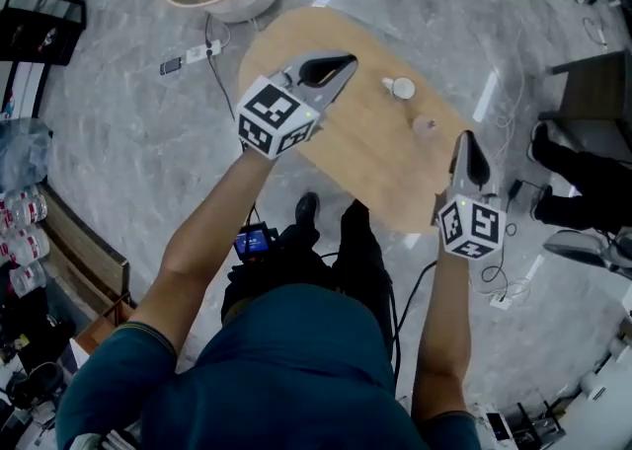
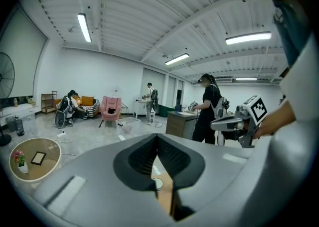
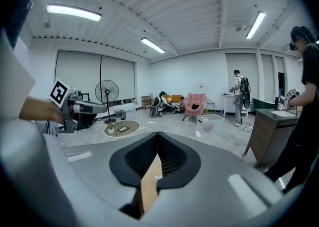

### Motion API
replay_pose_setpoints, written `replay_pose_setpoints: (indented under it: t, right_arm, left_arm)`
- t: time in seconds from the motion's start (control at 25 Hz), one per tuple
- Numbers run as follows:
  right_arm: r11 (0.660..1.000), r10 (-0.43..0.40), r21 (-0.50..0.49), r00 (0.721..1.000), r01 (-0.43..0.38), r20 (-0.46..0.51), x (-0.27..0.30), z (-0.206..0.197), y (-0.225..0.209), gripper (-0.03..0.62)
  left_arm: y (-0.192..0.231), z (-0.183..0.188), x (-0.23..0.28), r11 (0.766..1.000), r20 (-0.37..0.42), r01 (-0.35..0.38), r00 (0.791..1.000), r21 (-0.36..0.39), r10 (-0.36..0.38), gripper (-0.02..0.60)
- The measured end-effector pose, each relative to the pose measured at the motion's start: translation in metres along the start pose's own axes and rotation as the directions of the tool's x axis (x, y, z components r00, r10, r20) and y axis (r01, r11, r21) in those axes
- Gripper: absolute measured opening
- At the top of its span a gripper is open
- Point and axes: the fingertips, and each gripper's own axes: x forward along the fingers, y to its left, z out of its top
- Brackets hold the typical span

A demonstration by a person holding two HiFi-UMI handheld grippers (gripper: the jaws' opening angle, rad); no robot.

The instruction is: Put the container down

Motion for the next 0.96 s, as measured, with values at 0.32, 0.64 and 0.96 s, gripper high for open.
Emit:
replay_pose_setpoints:
  t: [0.32,0.64,0.96]
  right_arm:
    - [0.998,0.052,0.028,0.994,-0.055,0.099,-0.085,0.09,0.067,0.009]
    - [0.998,0.057,0.018,0.987,-0.06,0.148,-0.144,0.138,0.101,0.009]
    - [1.0,0.026,0.01,0.982,-0.029,0.185,-0.199,0.169,0.115,0.009]
  left_arm:
    - [-0.019,0.076,-0.076,0.999,0.059,0.019,0.998,0.038,-0.021,-0.003]
    - [-0.05,0.136,-0.148,0.992,0.138,0.044,0.989,0.114,-0.06,-0.005]
    - [-0.085,0.162,-0.216,0.986,0.145,0.088,0.983,0.143,-0.109,-0.003]
